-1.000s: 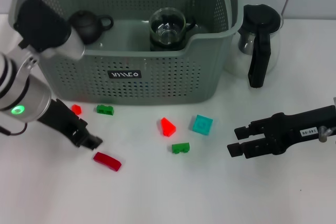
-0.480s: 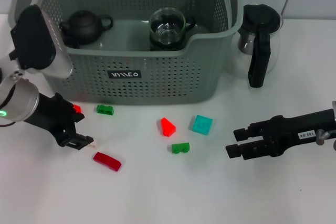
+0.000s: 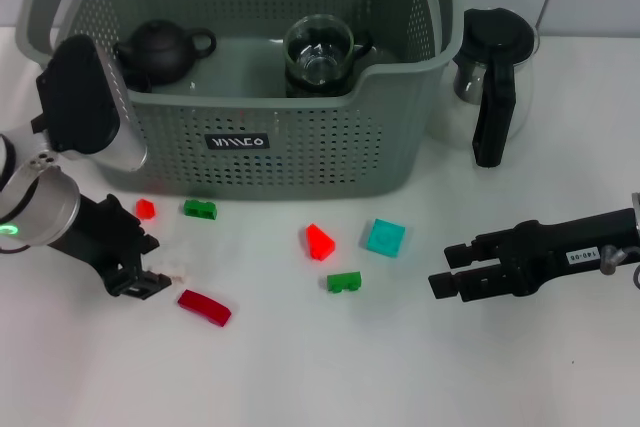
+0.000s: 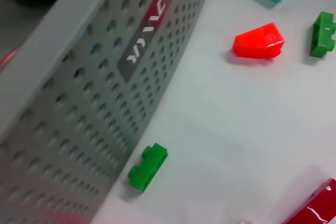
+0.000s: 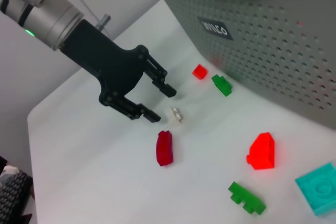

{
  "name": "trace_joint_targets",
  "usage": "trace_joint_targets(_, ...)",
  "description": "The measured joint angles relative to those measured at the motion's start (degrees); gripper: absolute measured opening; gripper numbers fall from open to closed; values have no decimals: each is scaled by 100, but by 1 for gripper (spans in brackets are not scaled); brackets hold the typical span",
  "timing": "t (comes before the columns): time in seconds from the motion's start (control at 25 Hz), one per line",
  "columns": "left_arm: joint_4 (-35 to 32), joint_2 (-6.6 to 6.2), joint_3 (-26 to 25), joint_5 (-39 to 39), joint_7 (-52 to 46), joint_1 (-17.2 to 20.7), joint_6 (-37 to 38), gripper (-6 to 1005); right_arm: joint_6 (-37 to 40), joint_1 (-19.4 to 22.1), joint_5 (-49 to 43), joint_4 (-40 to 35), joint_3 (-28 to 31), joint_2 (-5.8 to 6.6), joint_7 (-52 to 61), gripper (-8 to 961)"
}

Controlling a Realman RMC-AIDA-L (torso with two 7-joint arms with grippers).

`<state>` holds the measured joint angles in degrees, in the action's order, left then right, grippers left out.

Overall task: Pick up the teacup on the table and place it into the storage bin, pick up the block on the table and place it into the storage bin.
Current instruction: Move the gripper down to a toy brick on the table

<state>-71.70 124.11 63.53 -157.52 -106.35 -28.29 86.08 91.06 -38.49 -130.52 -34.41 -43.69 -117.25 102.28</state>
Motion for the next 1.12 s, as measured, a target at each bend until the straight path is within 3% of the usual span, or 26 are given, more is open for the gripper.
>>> trace_joint_targets(0.84,31,20,35,-149,-446,-155,592,454,-63,-62,0,4,1,26,12,712)
trace_joint_targets(1.12,23,21,36,-161,-824,-153,263,428,-80,-71,0,0,1,36,11,712)
